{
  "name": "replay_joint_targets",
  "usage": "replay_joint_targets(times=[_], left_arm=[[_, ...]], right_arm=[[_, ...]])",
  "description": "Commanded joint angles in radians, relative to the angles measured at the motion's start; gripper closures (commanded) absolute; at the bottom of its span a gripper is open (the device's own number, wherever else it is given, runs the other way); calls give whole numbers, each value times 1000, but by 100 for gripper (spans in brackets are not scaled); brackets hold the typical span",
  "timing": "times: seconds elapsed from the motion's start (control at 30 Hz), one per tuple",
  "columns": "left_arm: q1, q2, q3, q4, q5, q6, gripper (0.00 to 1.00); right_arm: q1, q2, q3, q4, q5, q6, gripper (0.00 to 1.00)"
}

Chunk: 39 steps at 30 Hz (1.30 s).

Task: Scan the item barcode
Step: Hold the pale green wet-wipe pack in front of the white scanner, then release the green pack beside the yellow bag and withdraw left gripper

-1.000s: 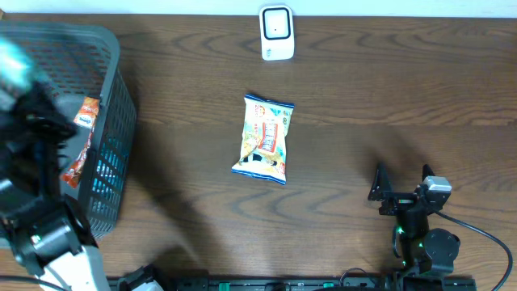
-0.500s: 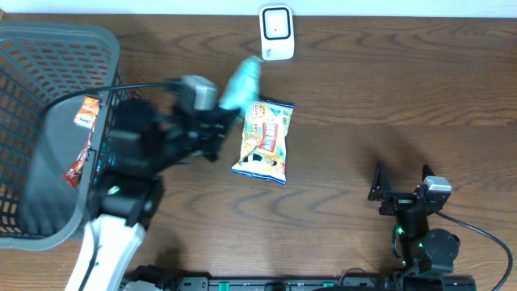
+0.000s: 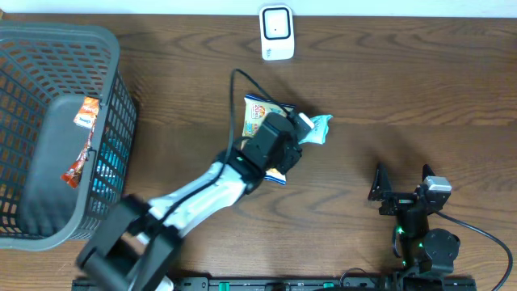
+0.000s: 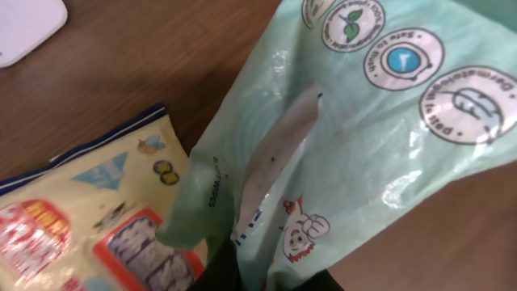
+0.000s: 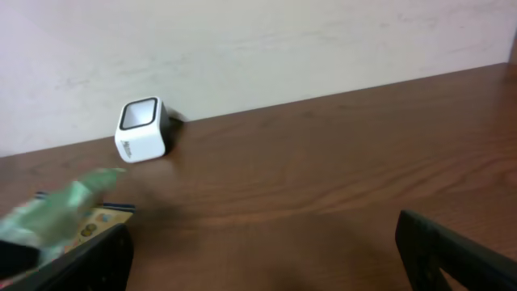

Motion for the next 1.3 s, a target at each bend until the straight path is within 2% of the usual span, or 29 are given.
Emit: replay_joint_targets(times=[0.0, 0.1, 0.13, 0.2, 0.3, 0.5, 0.67, 0.8, 0.93, 0.97, 1.1, 1.27], left_arm=[[-14, 48, 17, 53, -88, 28, 92], [-15, 73, 17, 77, -87, 28, 92], [-14, 77, 17, 79, -87, 28, 87], [-15, 77, 17, 79, -87, 28, 65], [-15, 77, 17, 84, -87, 28, 53], [-14, 1, 17, 79, -88, 28, 51], [-14, -186, 17, 54, -110, 28, 50], [-13, -381, 19, 20, -203, 29, 43], [-11, -563, 46, -103, -360, 29, 39], [-6, -600, 55, -133, -401, 29, 36], [71, -736, 117, -284, -536, 29, 33], [272, -808, 219, -429, -544, -23, 28]], right_arm=[[6, -5, -1, -4, 4, -7, 1], [6, -5, -1, -4, 4, -7, 1], [6, -5, -1, -4, 4, -7, 1], [6, -5, -1, -4, 4, -7, 1], [6, -5, -1, -4, 4, -7, 1], [6, -5, -1, -4, 4, -7, 1], [6, -5, -1, -4, 4, -7, 1], [6, -5, -1, -4, 4, -7, 1], [6, -5, -1, -4, 4, -7, 1], [6, -5, -1, -4, 4, -7, 1], [6, -5, -1, -4, 4, -7, 1], [6, -5, -1, -4, 4, -7, 1]])
